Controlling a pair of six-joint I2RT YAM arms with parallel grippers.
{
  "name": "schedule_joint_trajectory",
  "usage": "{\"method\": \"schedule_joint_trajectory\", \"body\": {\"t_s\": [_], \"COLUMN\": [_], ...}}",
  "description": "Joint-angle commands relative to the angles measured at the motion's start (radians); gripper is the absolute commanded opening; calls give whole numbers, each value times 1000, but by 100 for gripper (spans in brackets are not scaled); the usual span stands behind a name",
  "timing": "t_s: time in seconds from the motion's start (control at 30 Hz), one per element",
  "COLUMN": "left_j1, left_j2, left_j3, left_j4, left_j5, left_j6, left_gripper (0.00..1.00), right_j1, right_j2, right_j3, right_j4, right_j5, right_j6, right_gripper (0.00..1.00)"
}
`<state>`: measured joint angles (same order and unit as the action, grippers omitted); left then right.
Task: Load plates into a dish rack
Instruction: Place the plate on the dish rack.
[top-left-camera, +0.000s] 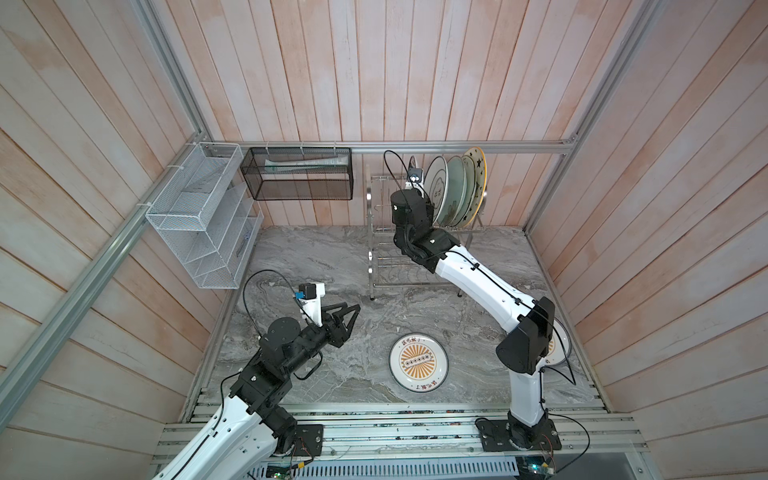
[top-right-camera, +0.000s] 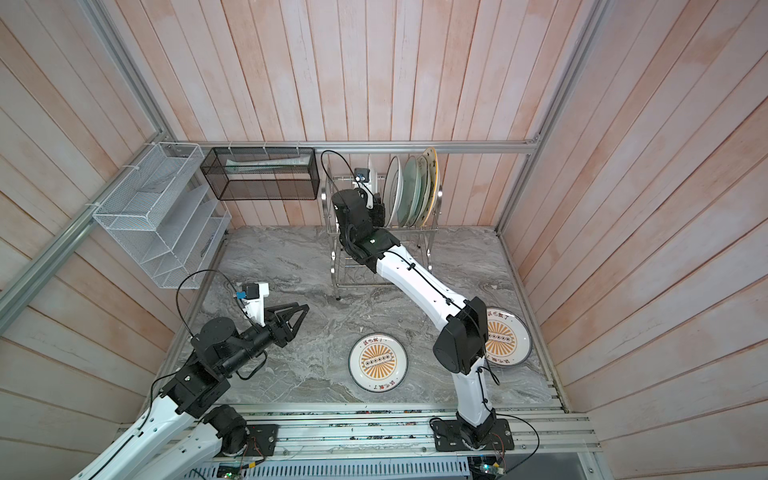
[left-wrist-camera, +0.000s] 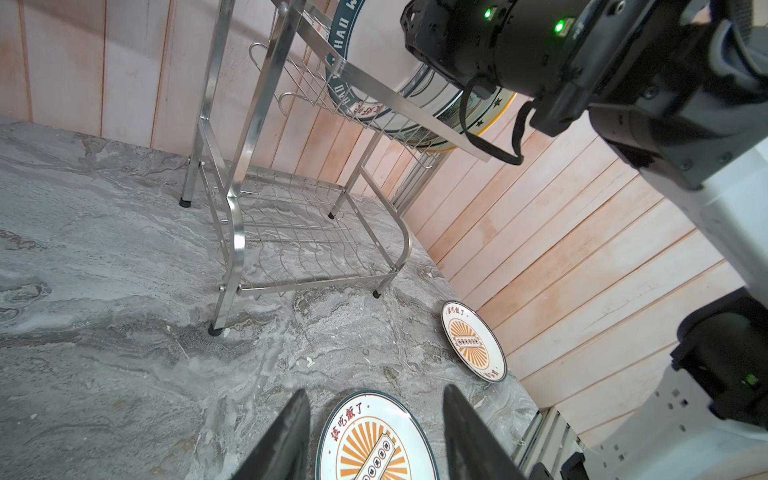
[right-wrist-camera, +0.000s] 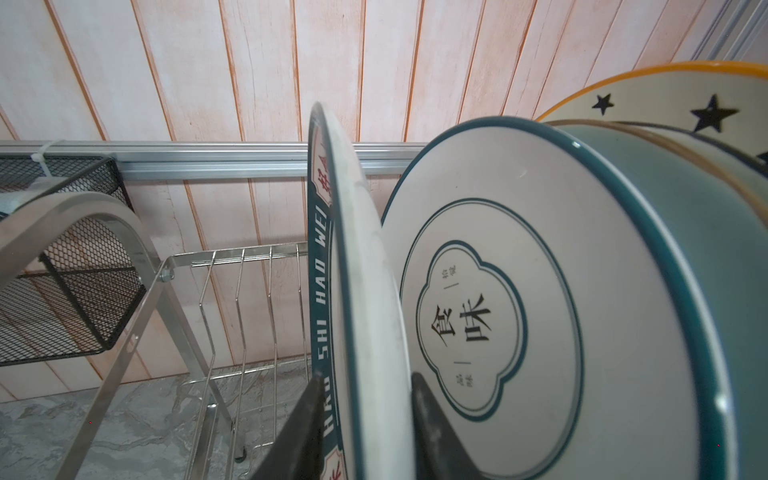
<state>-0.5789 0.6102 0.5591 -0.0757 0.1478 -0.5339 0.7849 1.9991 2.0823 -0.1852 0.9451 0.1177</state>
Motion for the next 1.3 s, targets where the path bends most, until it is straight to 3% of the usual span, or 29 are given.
{"method": "schedule_joint_trajectory", "body": {"t_s": [0.0,0.33,0.7,1.27], "left_j1": [-5,-4,-6,-5], "left_j2": [-9,-8,29,102], "left_j3": [-7,-10,-11,-2], "left_j4": [-10,-3,23,94], "left_j5": [-7,-16,-12,-16], "left_j6": [20,10,4,-12], "left_gripper": [52,52,53,53], "right_j1": [7,7,7,7], "right_j2": [-36,-97,-177,-545], "right_j3": [-7,-64,-122,-540], "right_j4": [34,156,264,485], "right_j5": [13,20,-23,-191], "right_j6": [-21,-108,-183,-192], "right_gripper": [40,53,57,63]}}
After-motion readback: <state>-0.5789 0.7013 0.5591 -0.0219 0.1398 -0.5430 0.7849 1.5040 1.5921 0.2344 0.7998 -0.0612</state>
